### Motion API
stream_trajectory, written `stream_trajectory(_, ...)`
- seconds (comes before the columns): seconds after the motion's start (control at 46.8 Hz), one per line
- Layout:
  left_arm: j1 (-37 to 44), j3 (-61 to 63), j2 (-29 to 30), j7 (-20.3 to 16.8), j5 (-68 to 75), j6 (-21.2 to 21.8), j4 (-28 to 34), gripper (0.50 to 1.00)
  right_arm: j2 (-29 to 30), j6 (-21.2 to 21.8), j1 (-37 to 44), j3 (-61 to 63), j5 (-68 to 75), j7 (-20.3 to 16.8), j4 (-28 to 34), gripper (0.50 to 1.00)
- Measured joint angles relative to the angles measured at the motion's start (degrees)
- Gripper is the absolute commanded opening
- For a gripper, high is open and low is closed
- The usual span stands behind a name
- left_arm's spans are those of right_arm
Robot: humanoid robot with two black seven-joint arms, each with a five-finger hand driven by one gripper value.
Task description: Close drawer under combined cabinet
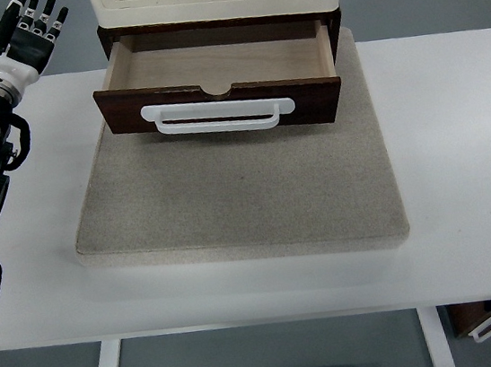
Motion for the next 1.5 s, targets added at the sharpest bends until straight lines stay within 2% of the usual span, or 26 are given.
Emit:
stream_trajectory(1.048,-1.0,0.4,0.9,0.0,1.4,0.1,1.6,0.996,0.0,0.0,0.0,0.0,0.0,0.0,0.0,0.952)
stream_trajectory(1.497,-7.4,1.3,7.1,0.0,5.3,0.3,1.6,0.996,0.0,0.0,0.0,0.0,0.0,0.0,0.0,0.952)
